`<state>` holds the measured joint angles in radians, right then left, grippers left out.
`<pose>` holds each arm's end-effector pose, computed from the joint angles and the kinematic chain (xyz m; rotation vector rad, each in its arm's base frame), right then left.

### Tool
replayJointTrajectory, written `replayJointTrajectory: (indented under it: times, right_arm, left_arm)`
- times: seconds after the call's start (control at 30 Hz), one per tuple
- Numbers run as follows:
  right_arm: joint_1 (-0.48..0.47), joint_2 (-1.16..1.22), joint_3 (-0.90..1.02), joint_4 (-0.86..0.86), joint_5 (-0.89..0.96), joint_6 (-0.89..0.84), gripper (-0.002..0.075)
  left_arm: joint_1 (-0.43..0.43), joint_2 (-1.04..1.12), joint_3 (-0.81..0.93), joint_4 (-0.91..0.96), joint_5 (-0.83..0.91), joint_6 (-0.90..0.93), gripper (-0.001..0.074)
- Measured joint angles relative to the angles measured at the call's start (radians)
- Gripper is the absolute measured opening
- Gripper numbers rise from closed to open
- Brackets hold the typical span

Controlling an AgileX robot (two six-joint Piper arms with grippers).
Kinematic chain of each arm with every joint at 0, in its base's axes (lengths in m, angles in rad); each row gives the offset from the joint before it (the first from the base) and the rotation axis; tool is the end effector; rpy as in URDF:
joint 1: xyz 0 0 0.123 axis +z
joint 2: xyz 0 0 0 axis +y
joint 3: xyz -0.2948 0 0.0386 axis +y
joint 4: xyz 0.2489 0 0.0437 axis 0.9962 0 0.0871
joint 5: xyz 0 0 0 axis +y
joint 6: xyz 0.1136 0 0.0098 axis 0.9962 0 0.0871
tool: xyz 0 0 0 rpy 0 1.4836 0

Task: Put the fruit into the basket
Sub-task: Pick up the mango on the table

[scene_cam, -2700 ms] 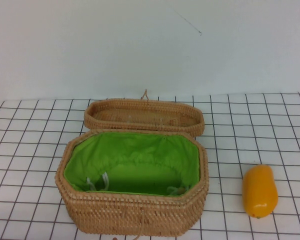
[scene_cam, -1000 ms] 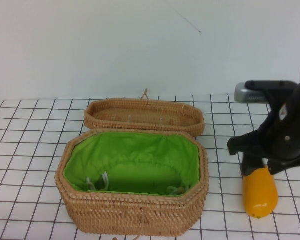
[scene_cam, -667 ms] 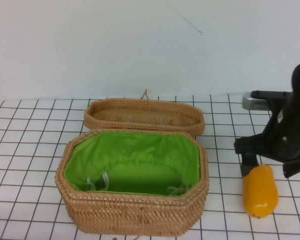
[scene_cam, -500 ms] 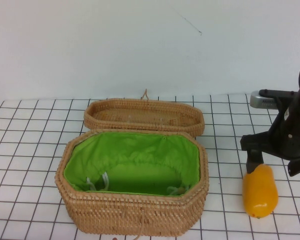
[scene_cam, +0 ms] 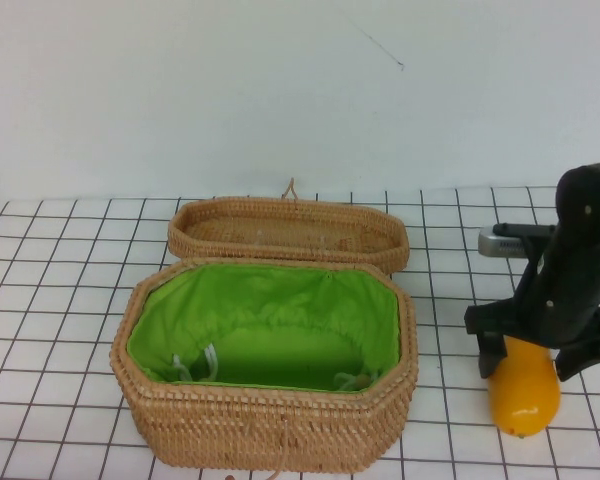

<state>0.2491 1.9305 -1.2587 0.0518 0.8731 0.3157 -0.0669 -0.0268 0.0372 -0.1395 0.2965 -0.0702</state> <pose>0.3620 0.0968 0.1514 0.1485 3.0390 0.1088 0.0644 -0.0090 0.1701 -0.0933 1.7910 -0.2305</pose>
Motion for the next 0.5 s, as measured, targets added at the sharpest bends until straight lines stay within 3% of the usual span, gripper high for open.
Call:
replayJointTrajectory:
  times: [0.23,0.37,0.5]
  right_arm:
    - [0.0,0.041,0.0,0.007,-0.007,-0.032,0.0687]
    - [0.0,0.041,0.0,0.003,0.013,-0.039,0.058]
    - [0.0,0.041,-0.007,-0.002,0.025,-0.061,0.0559]
  left_arm:
    - [0.0,0.0,0.0,0.0,0.0,0.0,0.0001]
    - [0.0,0.0,0.0,0.0,0.0,0.0,0.0001]
    - [0.0,0.0,0.0,0.0,0.0,0.0,0.0001]
